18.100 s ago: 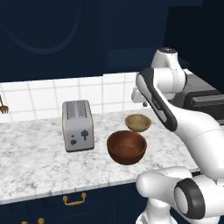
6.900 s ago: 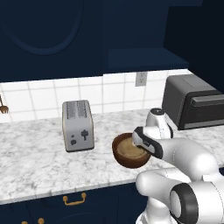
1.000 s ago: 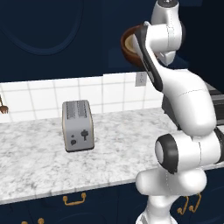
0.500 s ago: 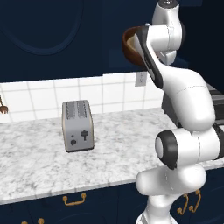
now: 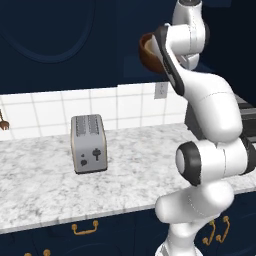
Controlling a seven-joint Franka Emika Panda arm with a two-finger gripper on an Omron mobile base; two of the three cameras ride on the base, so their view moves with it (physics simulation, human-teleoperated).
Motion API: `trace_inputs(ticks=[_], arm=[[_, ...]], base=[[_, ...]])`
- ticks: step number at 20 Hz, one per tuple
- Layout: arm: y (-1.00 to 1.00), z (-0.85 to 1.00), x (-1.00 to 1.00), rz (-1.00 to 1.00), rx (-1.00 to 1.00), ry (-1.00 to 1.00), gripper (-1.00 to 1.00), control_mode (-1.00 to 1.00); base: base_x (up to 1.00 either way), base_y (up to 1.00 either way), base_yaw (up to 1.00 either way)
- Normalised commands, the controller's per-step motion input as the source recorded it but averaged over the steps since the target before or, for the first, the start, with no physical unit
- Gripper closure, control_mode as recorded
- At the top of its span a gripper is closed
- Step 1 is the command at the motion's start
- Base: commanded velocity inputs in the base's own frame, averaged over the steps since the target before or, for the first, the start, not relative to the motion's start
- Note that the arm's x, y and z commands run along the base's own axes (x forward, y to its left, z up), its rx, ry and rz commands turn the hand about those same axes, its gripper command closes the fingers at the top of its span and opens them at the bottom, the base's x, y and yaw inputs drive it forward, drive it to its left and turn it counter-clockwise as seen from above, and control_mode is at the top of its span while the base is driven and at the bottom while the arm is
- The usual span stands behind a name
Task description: Pick up the bowls on the counter and stack them on top of one another in the open cabinet. Place the smaller bowl on top of the larger bowl.
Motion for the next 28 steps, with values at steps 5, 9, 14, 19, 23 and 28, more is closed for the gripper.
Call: trace_inputs(ticks=[5, 9, 14, 19, 23, 28], arm=[[0.0, 0.0, 0.0, 0.0, 0.0, 0.0, -1.0, -1.0], [0.0, 0.0, 0.0, 0.0, 0.0, 0.0, -1.0, -1.0], [0.0, 0.03, -0.01, 0.0, 0.0, 0.0, -1.0, -1.0], [0.0, 0.04, -0.22, 0.0, 0.0, -0.06, -1.0, -1.0], [0.0, 0.03, -0.88, 0.05, 0.0, -0.01, -1.0, -1.0], [0.0, 0.0, -0.98, 0.09, -0.03, -0.01, -1.0, -1.0]], base=[[0.0, 0.0, 0.0], [0.0, 0.0, 0.0], [0.0, 0.0, 0.0], [0.0, 0.0, 0.0], [0.0, 0.0, 0.0], [0.0, 0.0, 0.0]])
